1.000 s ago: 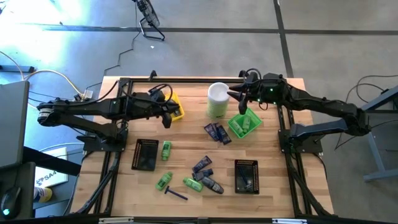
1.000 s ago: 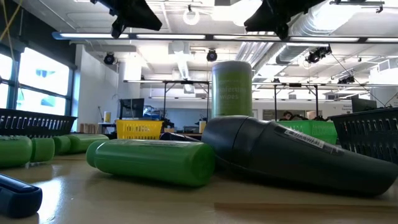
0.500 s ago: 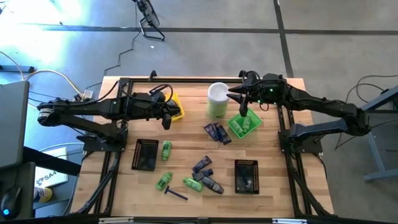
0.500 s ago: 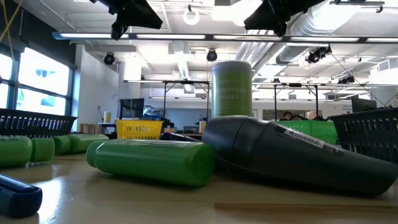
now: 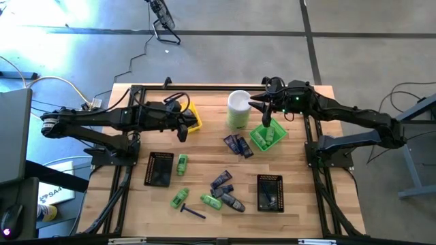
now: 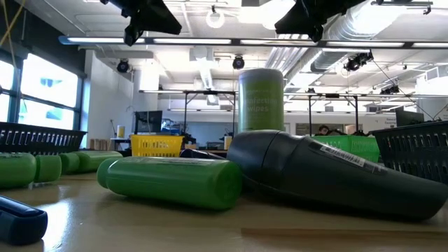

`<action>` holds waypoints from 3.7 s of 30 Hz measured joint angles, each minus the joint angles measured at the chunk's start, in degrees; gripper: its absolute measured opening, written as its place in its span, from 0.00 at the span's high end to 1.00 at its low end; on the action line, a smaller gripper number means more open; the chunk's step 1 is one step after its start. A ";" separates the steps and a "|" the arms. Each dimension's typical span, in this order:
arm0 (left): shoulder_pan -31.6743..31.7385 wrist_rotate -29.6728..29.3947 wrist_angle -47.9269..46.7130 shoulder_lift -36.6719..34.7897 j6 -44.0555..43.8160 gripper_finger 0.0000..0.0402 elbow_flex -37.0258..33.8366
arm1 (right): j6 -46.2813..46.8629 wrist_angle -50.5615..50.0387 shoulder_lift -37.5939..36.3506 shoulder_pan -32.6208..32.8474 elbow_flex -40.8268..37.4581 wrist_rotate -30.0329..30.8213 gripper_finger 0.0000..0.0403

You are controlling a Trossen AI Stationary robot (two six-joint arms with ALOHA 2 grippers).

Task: Pick & Place Travel size toiletries
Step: Put the bottom blue razor into the right black bin

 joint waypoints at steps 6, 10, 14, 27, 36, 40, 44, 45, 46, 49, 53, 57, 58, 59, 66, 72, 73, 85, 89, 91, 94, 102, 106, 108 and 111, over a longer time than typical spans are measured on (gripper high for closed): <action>0.00 -0.04 -1.22 0.02 0.02 0.89 0.00 | 0.03 0.00 0.00 0.00 0.00 0.00 0.74; 0.00 -0.02 -1.25 0.02 0.11 0.89 0.00 | 0.05 0.00 0.00 0.00 0.00 0.80 0.74; 0.00 0.72 -1.23 0.02 0.56 0.86 0.00 | 0.03 0.00 0.00 -0.02 0.00 1.51 0.74; 0.00 1.38 -1.25 0.02 0.50 0.47 0.00 | -0.30 -0.18 0.00 -0.02 0.00 1.53 0.74; 0.00 2.68 -0.82 0.03 -2.62 0.34 0.00 | -0.32 -0.24 0.00 -0.02 0.00 1.51 0.74; 0.00 9.98 3.76 0.04 -10.08 0.34 0.00 | -0.34 -0.26 0.00 -0.02 0.00 1.51 0.74; -1.06 19.68 9.82 0.05 -13.22 0.34 0.04 | -0.36 -0.25 0.00 -0.02 0.00 1.51 0.74; -1.62 21.24 10.96 0.04 -13.63 0.34 0.05 | -0.36 -0.24 0.00 -0.02 0.00 1.51 0.74; -2.28 22.07 11.79 0.06 -13.92 0.34 0.07 | -0.36 -0.26 0.00 -0.02 0.00 1.51 0.74; -4.79 22.54 11.92 0.04 -14.76 0.34 0.09 | -0.36 -0.26 0.00 -0.02 0.00 1.49 0.74; -8.62 20.15 11.67 0.04 -17.62 0.34 0.07 | -0.24 -0.28 0.00 -0.02 0.00 1.28 0.74; -13.06 15.59 11.16 0.04 -19.58 0.34 0.08 | -0.11 -0.26 0.00 0.00 0.00 1.29 0.74; -14.25 14.30 11.16 0.04 -19.67 0.34 0.07 | -0.09 -0.27 0.00 0.00 0.00 1.29 0.74; -15.53 12.81 11.17 0.04 -19.87 0.34 0.07 | -0.05 -0.28 0.00 0.00 0.00 1.29 0.74; -23.64 3.99 11.22 0.19 -24.20 0.34 0.07 | 0.01 -0.26 0.00 0.00 0.00 1.29 0.74; -29.49 -2.98 12.28 1.60 -27.50 0.34 0.07 | -0.13 -0.26 0.00 0.00 0.00 1.29 0.74; -30.21 -3.77 12.76 2.10 -27.98 0.34 0.07 | -0.18 -0.26 0.00 0.00 0.00 1.29 0.74; -35.39 -5.76 13.22 12.64 -28.44 0.34 7.87 | -0.40 -0.22 0.00 0.00 0.00 1.29 0.74; -35.39 -5.23 8.27 15.99 -28.44 0.34 12.25 | -0.40 -0.24 0.00 -0.01 0.00 1.29 0.74; -35.36 -3.72 4.73 17.33 -28.46 0.34 14.27 | -0.40 -0.23 0.00 0.00 0.00 1.28 0.74; -35.36 -1.91 -1.58 19.45 -29.38 0.34 16.45 | -0.40 -0.44 0.00 0.00 0.00 1.05 0.74; -35.29 0.77 -8.66 24.72 -30.40 0.34 17.03 | -0.02 -6.92 0.00 0.02 0.00 -4.34 0.74; -35.26 3.83 -10.36 27.12 -29.24 0.34 17.03 | 0.05 -9.44 0.00 0.02 0.00 -7.10 0.74; -35.26 5.21 -11.85 28.51 -27.10 0.34 17.03 | 0.23 -9.88 0.00 0.02 0.00 -8.03 0.74; -35.26 7.93 -12.94 30.46 -23.25 0.34 17.00 | 0.23 -9.89 0.00 0.02 0.00 -8.31 0.74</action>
